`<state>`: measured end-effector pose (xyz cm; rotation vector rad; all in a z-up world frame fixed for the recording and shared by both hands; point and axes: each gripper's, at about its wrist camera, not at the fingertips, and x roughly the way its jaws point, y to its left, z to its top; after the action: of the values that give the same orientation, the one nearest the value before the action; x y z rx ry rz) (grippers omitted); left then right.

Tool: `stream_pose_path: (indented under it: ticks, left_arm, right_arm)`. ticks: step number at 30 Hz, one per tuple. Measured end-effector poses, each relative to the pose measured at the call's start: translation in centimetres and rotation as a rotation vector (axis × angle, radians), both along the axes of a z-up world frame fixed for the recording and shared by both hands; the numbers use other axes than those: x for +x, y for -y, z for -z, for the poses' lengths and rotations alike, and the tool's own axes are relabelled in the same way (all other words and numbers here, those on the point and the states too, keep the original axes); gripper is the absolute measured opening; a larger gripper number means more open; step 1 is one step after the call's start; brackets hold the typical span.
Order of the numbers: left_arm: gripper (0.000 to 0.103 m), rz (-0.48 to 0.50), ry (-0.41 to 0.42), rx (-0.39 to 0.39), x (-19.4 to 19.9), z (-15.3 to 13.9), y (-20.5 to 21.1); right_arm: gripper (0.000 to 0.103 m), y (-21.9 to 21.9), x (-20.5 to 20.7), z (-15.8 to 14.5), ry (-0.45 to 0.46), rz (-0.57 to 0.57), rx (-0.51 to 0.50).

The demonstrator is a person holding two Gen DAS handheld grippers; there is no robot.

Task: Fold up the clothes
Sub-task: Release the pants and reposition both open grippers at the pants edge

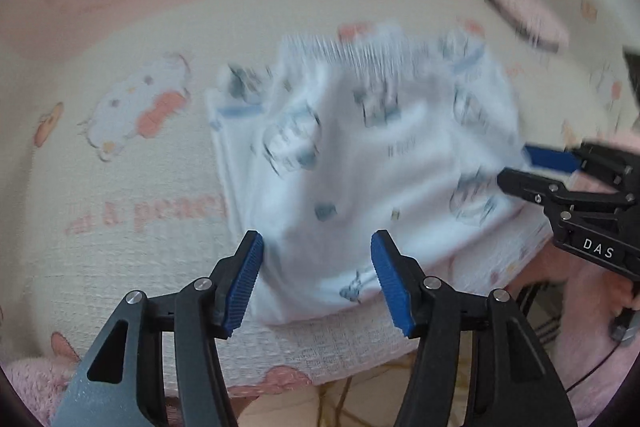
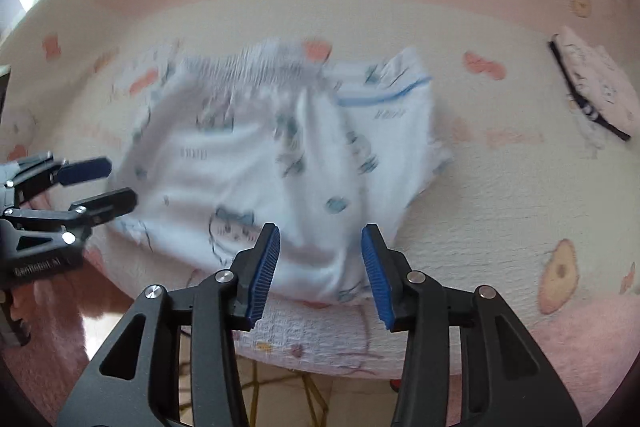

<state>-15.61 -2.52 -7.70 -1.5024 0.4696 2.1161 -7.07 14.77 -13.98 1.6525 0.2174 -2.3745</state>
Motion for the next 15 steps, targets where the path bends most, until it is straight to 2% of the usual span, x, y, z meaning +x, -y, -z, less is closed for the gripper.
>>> stream_pose_path:
  ticks: [2, 5, 7, 9, 11, 14, 15]
  left_arm:
    - [0.061, 0.021, -0.005, -0.032, -0.3, 0.4, -0.7]
    - [0.062, -0.044, 0.044, -0.009, -1.6, 0.3, 0.8]
    - [0.062, -0.074, 0.061, 0.006, -2.4, 0.0, 1.4]
    - [0.062, -0.068, 0.044, 0.020, -2.9, -0.5, 1.1]
    - [0.062, -0.050, 0.029, 0.073, -2.4, -2.0, 2.1]
    - [0.062, -0.019, -0.025, 0.115, -2.8, -3.3, 0.4]
    - [0.062, -0.012, -0.032, 0.108, -2.9, -3.3, -0.2]
  right_arm:
    - [0.043, 0.3, 0.3, 0.2, -0.016, -0.031, 0.029]
    - [0.043, -1.1, 0.4, 0.1, 0.015, 0.010, 0.040]
    - [0.052, -2.4, 0.5, 0.0, 0.022, 0.055, 0.063]
    - [0.052, -2.7, 0.7, -0.5, -0.004, 0.067, 0.092]
    - [0.051, -2.1, 1.1, -1.3, -0.053, 0.040, 0.105]
    - [0.051, -1.4, 1.5, -2.7, -0.110, 0.008, 0.016]
    - [0.051, -3.0, 1.7, -3.8, -0.106, 0.015, -0.012]
